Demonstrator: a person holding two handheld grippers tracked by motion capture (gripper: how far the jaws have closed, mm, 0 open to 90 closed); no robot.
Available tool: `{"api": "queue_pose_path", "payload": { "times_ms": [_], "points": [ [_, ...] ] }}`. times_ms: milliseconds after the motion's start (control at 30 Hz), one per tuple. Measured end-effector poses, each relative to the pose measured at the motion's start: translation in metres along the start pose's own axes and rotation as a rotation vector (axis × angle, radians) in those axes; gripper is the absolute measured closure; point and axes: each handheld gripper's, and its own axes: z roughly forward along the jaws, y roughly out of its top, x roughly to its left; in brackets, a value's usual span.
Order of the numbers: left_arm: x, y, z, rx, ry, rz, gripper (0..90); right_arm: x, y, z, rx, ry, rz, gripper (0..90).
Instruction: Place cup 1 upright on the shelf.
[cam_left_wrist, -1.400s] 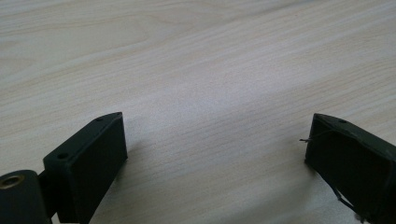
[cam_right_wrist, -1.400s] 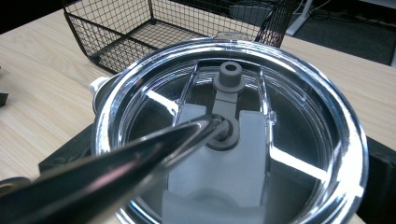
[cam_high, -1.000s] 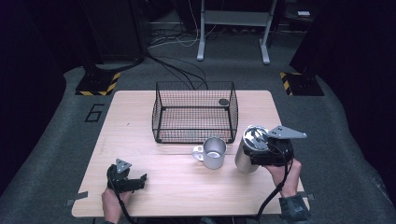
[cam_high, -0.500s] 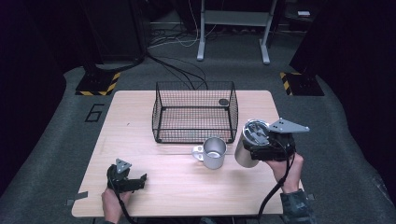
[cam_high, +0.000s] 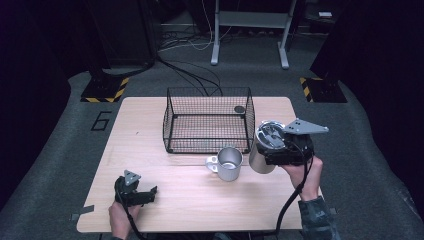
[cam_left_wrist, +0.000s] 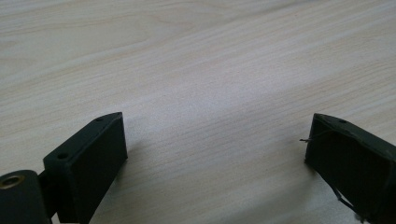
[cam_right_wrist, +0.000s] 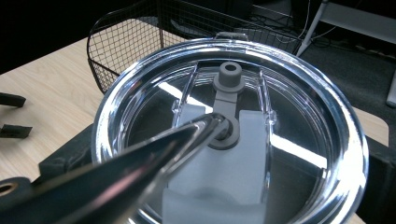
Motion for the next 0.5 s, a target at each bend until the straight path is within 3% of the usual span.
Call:
{"api": "queue_pose_path", "payload": {
  "times_ms": [500],
  "points": [
    [0.0,0.0,0.0,0.0,0.0,0.0,5.2,-0.003,0.021,0.011,-0.003,0.011,-0.012,3.5]
  ]
}}
